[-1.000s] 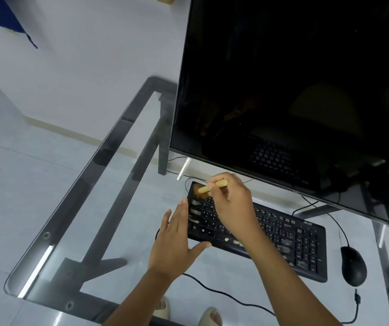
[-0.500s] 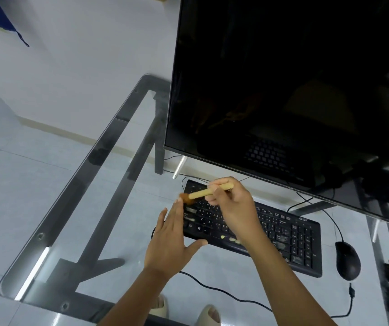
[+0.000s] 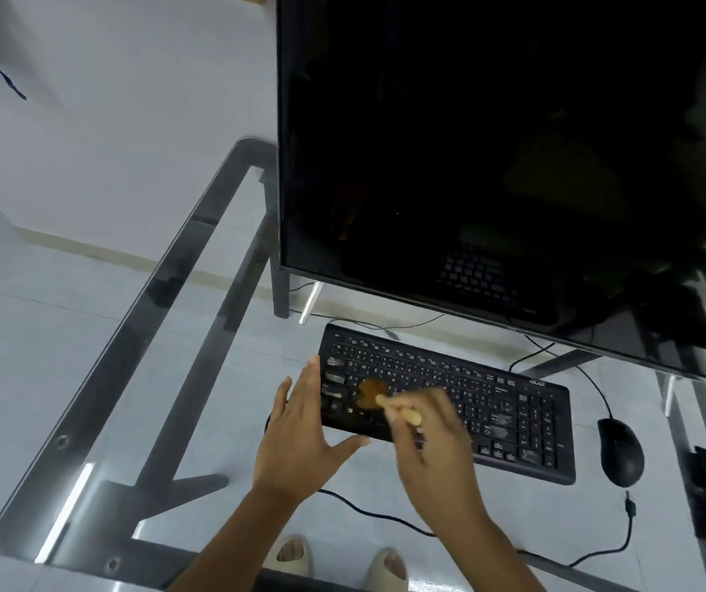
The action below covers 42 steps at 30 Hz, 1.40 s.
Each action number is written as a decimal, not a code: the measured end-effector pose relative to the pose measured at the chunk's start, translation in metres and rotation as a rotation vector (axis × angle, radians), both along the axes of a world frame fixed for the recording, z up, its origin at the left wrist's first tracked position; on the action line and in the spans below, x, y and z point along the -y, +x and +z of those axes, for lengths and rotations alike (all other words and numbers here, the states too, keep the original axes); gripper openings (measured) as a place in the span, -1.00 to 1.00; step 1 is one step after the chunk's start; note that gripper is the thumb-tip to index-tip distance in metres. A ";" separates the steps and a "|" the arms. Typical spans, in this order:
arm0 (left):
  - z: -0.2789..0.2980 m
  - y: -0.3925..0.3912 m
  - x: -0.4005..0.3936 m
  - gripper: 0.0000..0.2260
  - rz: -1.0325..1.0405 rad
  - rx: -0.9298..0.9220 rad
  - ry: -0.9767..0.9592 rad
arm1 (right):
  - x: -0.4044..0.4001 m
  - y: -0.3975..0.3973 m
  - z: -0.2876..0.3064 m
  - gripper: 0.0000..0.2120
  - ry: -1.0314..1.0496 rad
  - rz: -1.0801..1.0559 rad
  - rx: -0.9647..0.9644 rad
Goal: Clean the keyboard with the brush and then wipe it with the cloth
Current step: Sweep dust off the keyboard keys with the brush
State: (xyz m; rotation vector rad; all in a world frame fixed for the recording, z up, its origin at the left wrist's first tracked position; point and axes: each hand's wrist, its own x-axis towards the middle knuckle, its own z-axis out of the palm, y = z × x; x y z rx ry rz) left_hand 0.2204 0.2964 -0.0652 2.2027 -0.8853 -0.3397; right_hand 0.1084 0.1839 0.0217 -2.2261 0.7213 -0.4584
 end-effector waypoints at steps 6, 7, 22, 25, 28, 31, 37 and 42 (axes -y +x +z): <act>-0.001 -0.001 0.003 -0.04 -0.010 -0.004 -0.004 | 0.002 -0.001 0.004 -0.85 0.066 0.072 0.056; -0.002 0.000 0.002 -0.03 -0.006 -0.005 0.001 | 0.006 -0.001 0.004 -0.84 0.006 0.028 0.053; -0.012 0.001 0.002 -0.02 -0.038 0.019 0.040 | 0.015 -0.006 0.006 -0.85 -0.064 0.080 -0.037; -0.016 0.001 0.001 -0.02 -0.041 0.021 0.052 | 0.018 -0.006 0.005 -0.89 0.006 0.075 -0.100; -0.017 0.001 0.001 -0.02 -0.055 0.033 0.052 | 0.020 -0.009 0.011 -0.92 0.189 0.047 -0.020; -0.018 0.000 0.001 0.00 -0.082 0.100 0.105 | 0.043 -0.020 0.017 -0.88 0.050 -0.129 0.086; 0.001 -0.015 0.029 -0.04 -0.237 0.278 0.159 | 0.074 -0.048 0.003 -0.90 0.070 -0.161 -0.011; 0.007 -0.027 0.060 -0.01 -0.322 0.234 0.190 | 0.087 -0.057 0.003 -0.92 0.160 -0.277 0.010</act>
